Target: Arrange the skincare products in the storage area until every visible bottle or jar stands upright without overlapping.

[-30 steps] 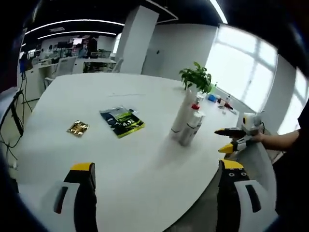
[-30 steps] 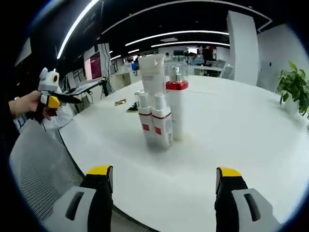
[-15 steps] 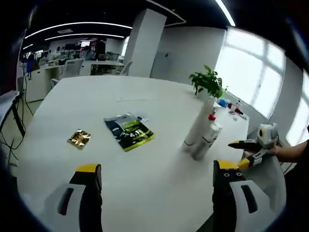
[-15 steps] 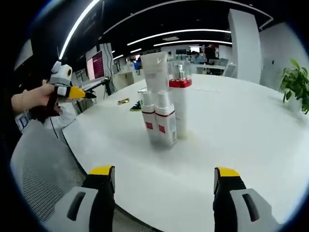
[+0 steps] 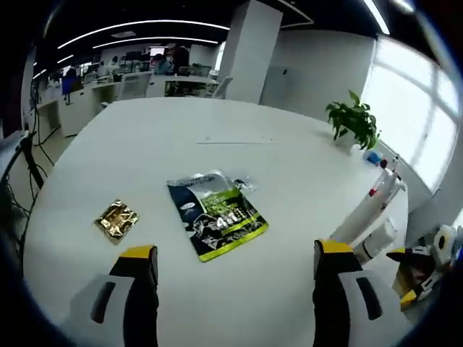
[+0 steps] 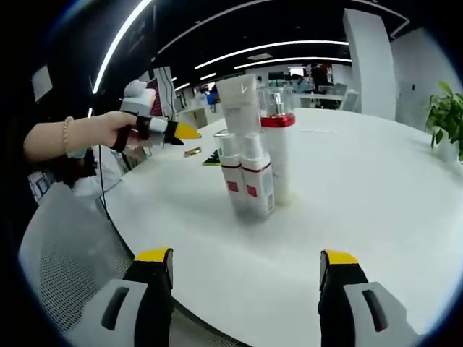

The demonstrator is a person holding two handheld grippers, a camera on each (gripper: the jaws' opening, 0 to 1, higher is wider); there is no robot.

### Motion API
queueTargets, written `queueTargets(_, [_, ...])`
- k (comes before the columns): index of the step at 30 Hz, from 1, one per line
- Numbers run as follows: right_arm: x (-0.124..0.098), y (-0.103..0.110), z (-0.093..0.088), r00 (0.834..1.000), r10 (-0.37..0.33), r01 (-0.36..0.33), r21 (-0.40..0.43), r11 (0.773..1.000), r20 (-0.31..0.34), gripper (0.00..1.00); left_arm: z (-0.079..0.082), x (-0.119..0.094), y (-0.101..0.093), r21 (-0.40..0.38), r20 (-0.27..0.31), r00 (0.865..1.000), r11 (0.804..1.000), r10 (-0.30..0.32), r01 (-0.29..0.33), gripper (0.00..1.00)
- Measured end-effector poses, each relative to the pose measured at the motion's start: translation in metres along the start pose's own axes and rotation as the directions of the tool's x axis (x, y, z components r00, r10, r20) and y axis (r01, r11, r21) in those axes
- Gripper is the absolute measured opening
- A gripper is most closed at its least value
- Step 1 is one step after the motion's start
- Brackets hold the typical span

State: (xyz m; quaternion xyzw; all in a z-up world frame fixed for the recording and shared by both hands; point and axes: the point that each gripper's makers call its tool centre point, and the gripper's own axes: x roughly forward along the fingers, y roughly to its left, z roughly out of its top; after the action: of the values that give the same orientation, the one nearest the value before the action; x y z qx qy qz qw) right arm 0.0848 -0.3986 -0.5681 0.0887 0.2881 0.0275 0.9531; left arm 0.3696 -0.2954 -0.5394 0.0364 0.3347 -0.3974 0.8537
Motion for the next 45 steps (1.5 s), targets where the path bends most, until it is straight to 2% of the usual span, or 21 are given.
queueTargets(3, [0.0, 0.0, -0.001, 1.0, 0.006, -0.006, 0.012, 1.0, 0.001, 0.88, 0.011, 0.021, 0.001, -0.021, -0.012, 0.999, 0.999, 0.036, -0.037, 0.85])
queueTargets(8, [0.0, 0.0, -0.001, 1.0, 0.01, -0.01, 0.025, 1.0, 0.005, 0.88, 0.011, 0.041, 0.0, -0.028, -0.06, 0.994, 0.995, 0.093, -0.095, 0.86])
queueTargets(10, [0.0, 0.001, -0.001, 1.0, 0.009, -0.009, 0.028, 1.0, 0.005, 0.88, 0.006, 0.047, 0.003, -0.055, -0.109, 0.985, 0.988, 0.137, -0.144, 0.85])
queueTargets(11, [0.0, 0.001, -0.001, 1.0, 0.01, -0.01, 0.032, 0.999, 0.007, 0.88, 0.006, 0.045, 0.002, -0.06, -0.108, 0.983, 0.986, 0.151, -0.158, 0.84])
queueTargets(12, [0.0, 0.001, -0.001, 1.0, 0.011, -0.011, 0.036, 0.999, 0.008, 0.88, 0.01, 0.051, 0.007, -0.064, -0.095, 0.979, 0.98, 0.183, -0.189, 0.82])
queueTargets(15, [0.001, 0.001, -0.002, 1.0, 0.014, -0.014, 0.038, 0.999, 0.006, 0.88, 0.013, 0.07, 0.016, -0.038, -0.116, 0.967, 0.972, 0.227, -0.233, 0.84])
queueTargets(17, [0.001, 0.0, -0.001, 1.0, 0.013, -0.014, 0.04, 0.999, 0.008, 0.88, 0.012, 0.071, 0.008, -0.025, -0.129, 0.964, 0.971, 0.233, -0.238, 0.86])
queueTargets(19, [0.001, 0.0, -0.001, 1.0, 0.013, -0.013, 0.045, 0.999, 0.007, 0.88, 0.009, 0.068, 0.001, -0.003, -0.14, 0.959, 0.968, 0.247, -0.25, 0.84])
queueTargets(20, [0.001, 0.0, -0.002, 1.0, 0.013, -0.014, 0.048, 0.999, 0.005, 0.87, 0.008, 0.072, 0.005, 0.024, -0.164, 0.951, 0.965, 0.263, -0.263, 0.84])
queueTargets(25, [0.001, -0.001, -0.002, 1.0, 0.011, -0.011, 0.047, 0.999, 0.001, 0.87, -0.001, 0.087, 0.011, 0.057, -0.199, 0.938, 0.959, 0.285, -0.279, 0.82])
queueTargets(28, [0.001, -0.001, -0.003, 1.0, 0.01, -0.01, 0.051, 0.999, 0.001, 0.87, -0.008, 0.084, 0.014, 0.073, -0.222, 0.927, 0.954, 0.301, -0.292, 0.79])
queueTargets(29, [0.001, -0.001, -0.003, 1.0, 0.011, -0.011, 0.053, 0.999, -0.001, 0.87, -0.009, 0.091, 0.019, 0.075, -0.234, 0.925, 0.954, 0.299, -0.29, 0.78])
queueTargets(34, [0.002, 0.0, -0.005, 1.0, 0.014, -0.013, 0.05, 0.999, -0.009, 0.87, -0.018, 0.088, 0.015, 0.067, -0.253, 0.924, 0.958, 0.288, -0.28, 0.75])
queueTargets(35, [0.002, 0.0, -0.005, 1.0, 0.015, -0.014, 0.051, 0.999, -0.011, 0.87, -0.018, 0.088, 0.015, 0.045, -0.244, 0.927, 0.958, 0.285, -0.282, 0.75])
queueTargets(45, [0.002, -0.001, -0.008, 1.0, 0.01, -0.008, 0.048, 0.999, -0.024, 0.86, -0.015, 0.089, 0.019, 0.046, -0.189, 0.944, 0.963, 0.271, -0.267, 0.73])
